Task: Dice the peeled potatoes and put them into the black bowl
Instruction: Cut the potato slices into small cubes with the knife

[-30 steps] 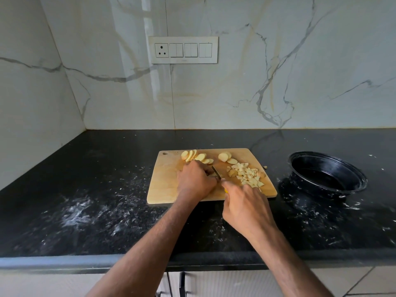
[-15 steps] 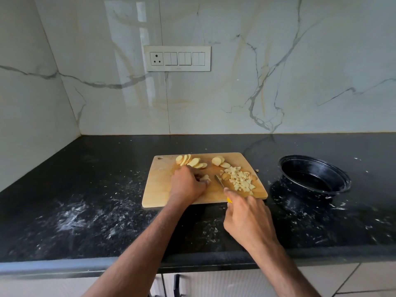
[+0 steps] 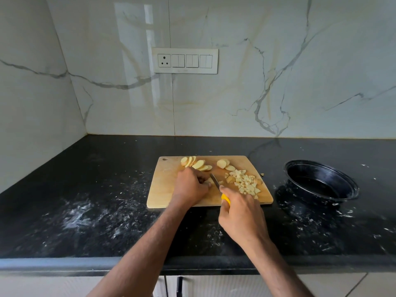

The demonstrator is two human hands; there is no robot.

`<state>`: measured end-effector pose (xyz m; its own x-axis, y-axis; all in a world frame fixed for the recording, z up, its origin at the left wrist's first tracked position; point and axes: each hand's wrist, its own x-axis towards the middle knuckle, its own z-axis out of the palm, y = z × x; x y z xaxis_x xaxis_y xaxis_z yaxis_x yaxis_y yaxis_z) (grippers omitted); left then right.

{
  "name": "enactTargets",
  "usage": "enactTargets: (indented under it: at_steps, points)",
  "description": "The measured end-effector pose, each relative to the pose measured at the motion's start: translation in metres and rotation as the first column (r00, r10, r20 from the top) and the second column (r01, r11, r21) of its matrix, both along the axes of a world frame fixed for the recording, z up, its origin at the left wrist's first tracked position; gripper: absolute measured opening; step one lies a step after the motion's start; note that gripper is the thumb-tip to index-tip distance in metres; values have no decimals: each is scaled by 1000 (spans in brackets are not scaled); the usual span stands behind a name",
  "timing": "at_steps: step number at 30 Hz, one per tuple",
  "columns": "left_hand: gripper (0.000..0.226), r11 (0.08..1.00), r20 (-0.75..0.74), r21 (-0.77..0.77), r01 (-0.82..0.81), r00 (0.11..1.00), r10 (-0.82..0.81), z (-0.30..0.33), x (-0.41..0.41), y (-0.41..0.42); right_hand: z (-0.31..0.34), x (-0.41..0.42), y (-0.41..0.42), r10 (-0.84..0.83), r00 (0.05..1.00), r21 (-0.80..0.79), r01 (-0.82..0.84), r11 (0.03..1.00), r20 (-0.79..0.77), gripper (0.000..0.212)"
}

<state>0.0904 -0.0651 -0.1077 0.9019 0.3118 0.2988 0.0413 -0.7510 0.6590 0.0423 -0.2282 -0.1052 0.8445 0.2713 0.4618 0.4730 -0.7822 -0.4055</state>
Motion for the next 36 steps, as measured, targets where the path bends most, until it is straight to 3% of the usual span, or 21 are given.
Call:
enactTargets:
  at_steps: [23,29,36]
  points:
    - [19,998,-7,-35,-59,998,59,0,8,-1,1,-16,-8,2,999,-131,-6,991,-36,48]
    - [14,999,-1,-27,-32,999,32,1,0,1,-2,-19,-12,-94,995,-54,92,994,-32,46]
    - [18,997,29,-56,-44,999,46,-2,0,4,-1,-14,-5,-44,999,-7,44,999,0,45]
